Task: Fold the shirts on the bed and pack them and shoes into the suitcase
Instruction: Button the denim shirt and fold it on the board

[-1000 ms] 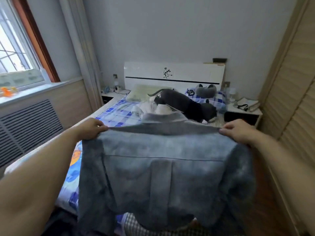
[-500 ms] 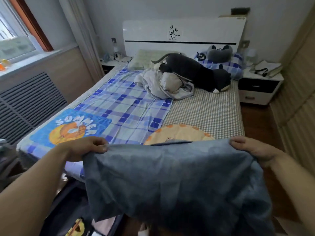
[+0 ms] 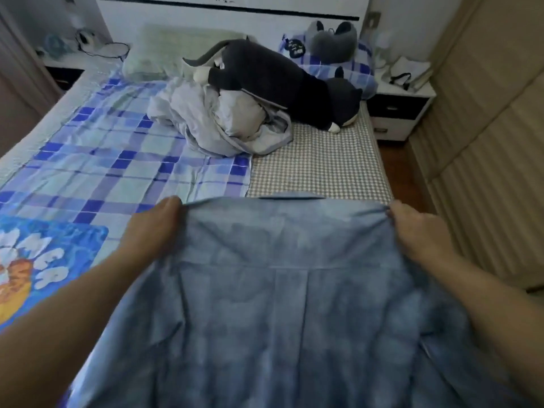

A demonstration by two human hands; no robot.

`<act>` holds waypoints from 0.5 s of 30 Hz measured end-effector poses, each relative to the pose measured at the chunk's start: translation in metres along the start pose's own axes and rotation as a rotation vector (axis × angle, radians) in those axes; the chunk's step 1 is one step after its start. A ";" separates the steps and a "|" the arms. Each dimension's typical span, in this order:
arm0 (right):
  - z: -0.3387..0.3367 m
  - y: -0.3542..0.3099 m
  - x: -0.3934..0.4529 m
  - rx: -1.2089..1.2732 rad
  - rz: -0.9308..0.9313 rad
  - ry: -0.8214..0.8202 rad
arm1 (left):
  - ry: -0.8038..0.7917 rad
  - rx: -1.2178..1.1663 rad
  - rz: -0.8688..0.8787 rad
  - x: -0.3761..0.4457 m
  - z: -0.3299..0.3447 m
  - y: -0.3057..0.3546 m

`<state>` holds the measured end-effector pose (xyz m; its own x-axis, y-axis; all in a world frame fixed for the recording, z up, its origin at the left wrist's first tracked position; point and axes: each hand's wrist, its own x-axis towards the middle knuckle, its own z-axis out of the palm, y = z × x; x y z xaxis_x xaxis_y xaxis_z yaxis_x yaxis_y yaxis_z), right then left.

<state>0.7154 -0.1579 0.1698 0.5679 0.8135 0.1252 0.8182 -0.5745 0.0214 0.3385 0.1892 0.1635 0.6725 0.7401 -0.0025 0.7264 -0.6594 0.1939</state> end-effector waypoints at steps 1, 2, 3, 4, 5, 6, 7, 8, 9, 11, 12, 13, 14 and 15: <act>0.006 0.003 0.039 0.028 0.046 0.021 | 0.101 0.010 0.009 0.046 0.010 0.002; 0.016 0.004 0.075 0.050 0.105 0.049 | 0.206 0.035 -0.004 0.087 0.023 0.005; 0.033 0.004 0.104 0.052 0.159 0.092 | 0.260 0.063 -0.047 0.120 0.042 0.010; 0.056 0.000 0.126 0.039 0.227 0.120 | 0.252 0.067 -0.086 0.141 0.067 0.016; 0.081 -0.012 0.138 0.033 0.293 0.111 | 0.177 0.051 -0.098 0.148 0.098 0.025; 0.109 -0.030 0.138 0.050 0.318 0.055 | 0.070 0.019 -0.091 0.139 0.133 0.034; 0.136 -0.052 0.128 0.074 0.308 -0.028 | -0.025 -0.022 -0.075 0.116 0.166 0.043; 0.162 -0.075 0.106 0.096 0.286 -0.120 | -0.104 -0.077 -0.057 0.082 0.198 0.047; 0.187 -0.095 0.077 0.124 0.264 -0.194 | -0.182 -0.121 -0.071 0.044 0.224 0.046; 0.223 -0.119 -0.001 0.194 0.284 -0.261 | -0.334 -0.198 -0.216 -0.033 0.260 0.028; 0.234 -0.120 -0.041 0.230 0.342 -0.283 | -0.383 -0.221 -0.311 -0.066 0.272 0.012; 0.241 -0.117 -0.081 0.253 0.422 -0.323 | -0.420 -0.224 -0.403 -0.091 0.279 -0.005; 0.247 -0.109 -0.116 0.259 0.508 -0.371 | -0.433 -0.235 -0.489 -0.107 0.282 -0.021; 0.247 -0.100 -0.145 0.258 0.583 -0.423 | -0.450 -0.260 -0.564 -0.117 0.282 -0.036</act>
<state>0.5738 -0.1959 -0.0953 0.8576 0.3805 -0.3460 0.3414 -0.9244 -0.1703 0.2735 0.0887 -0.1196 0.2436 0.7934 -0.5578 0.9573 -0.1045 0.2694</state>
